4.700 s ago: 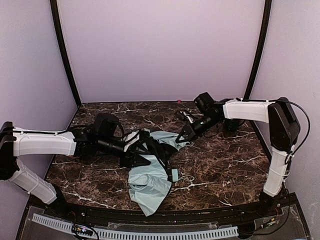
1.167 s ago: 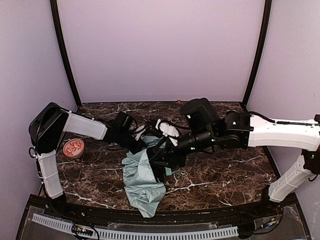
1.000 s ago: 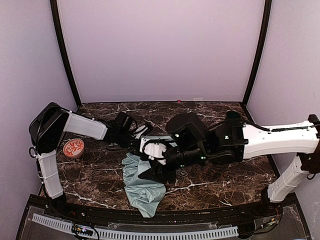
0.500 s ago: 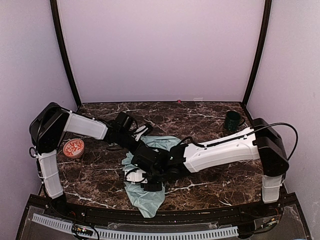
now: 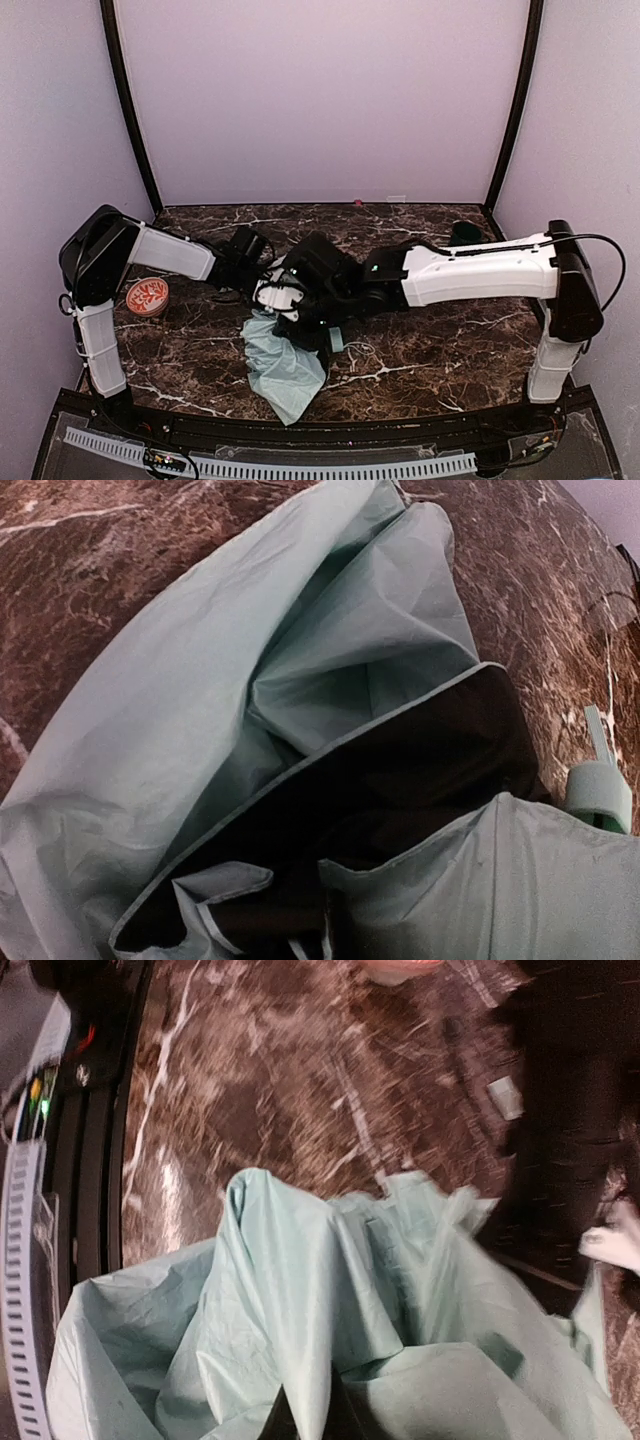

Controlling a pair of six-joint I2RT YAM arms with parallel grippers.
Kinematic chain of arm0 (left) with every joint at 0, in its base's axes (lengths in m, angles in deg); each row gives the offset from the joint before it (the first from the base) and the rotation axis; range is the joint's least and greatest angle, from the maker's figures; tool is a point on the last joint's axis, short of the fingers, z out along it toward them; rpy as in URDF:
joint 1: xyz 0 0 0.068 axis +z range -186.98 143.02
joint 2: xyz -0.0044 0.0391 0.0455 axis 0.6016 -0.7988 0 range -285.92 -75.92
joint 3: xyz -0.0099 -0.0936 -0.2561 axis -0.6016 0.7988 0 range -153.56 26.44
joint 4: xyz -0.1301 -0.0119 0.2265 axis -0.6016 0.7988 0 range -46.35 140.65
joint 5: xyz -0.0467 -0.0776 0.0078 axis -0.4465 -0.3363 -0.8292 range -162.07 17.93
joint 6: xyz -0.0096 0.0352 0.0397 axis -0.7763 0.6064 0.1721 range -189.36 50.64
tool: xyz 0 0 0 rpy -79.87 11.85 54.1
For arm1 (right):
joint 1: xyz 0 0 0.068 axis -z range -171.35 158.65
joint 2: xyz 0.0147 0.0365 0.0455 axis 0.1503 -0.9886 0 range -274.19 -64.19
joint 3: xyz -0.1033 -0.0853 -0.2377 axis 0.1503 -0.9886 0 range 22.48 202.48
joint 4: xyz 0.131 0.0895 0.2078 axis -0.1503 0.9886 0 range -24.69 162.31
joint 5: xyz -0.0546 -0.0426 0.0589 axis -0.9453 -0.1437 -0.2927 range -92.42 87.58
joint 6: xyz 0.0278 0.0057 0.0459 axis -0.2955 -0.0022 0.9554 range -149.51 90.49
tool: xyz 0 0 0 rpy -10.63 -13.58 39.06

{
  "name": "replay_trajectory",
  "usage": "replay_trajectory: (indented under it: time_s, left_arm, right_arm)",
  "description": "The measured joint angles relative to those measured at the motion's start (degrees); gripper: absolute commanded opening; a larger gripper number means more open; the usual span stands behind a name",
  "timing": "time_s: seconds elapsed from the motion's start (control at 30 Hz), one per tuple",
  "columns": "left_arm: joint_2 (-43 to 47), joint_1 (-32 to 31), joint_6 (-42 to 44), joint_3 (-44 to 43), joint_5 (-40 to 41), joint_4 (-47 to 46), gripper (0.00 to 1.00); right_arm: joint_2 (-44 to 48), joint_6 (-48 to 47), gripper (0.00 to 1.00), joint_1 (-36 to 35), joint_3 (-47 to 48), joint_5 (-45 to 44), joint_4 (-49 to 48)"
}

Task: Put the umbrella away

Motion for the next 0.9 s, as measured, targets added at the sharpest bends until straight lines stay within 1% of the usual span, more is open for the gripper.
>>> replay_trajectory:
  time_s: [0.13,0.23,0.3,0.43,0.5,0.63,0.67,0.73,0.77,0.83,0.9]
  left_arm:
    - [0.1,0.0,1.3,1.7,-2.8,0.0,0.00]
    - [0.1,0.0,2.6,2.4,-5.7,-0.4,0.00]
    - [0.1,0.0,3.2,3.0,-7.5,-0.9,0.00]
    - [0.1,0.0,3.0,3.8,-10.9,-3.0,0.00]
    - [0.1,0.1,1.5,4.6,-11.8,-4.6,0.00]
    - [-0.8,0.8,-2.0,5.8,-13.5,-6.3,0.00]
    - [-0.9,0.9,-2.1,5.8,-13.6,-6.4,0.05]
    - [-0.9,1.3,-2.9,6.0,-13.6,-7.6,0.20]
    - [-0.8,1.7,-3.6,6.7,-13.7,-9.1,0.27]
    - [-0.2,2.6,-5.5,9.0,-14.4,-12.9,0.42]
    - [1.7,3.2,-6.3,11.2,-12.8,-16.0,0.55]
  right_arm:
    - [4.8,4.8,0.00,6.8,0.0,3.5,-5.8]
    - [5.0,8.5,0.00,12.1,0.0,6.5,-10.5]
    - [3.8,11.1,0.00,15.3,0.0,8.4,-12.8]
    - [-1.4,16.5,0.00,20.7,-0.8,12.6,-18.2]
    - [-4.2,19.3,0.00,23.1,-2.4,15.0,-20.7]
    - [-7.7,25.4,0.00,27.1,-3.9,22.6,-26.6]
    - [-8.4,26.6,0.00,27.8,-4.0,23.8,-27.4]
    - [-10.5,28.3,0.00,29.0,-4.2,26.3,-28.7]
    - [-11.9,29.2,0.00,29.5,-4.3,27.3,-29.1]
    - [-14.9,30.3,0.00,30.2,-4.7,29.9,-29.7]
    - [-17.0,31.1,0.00,30.8,-5.5,31.5,-29.1]
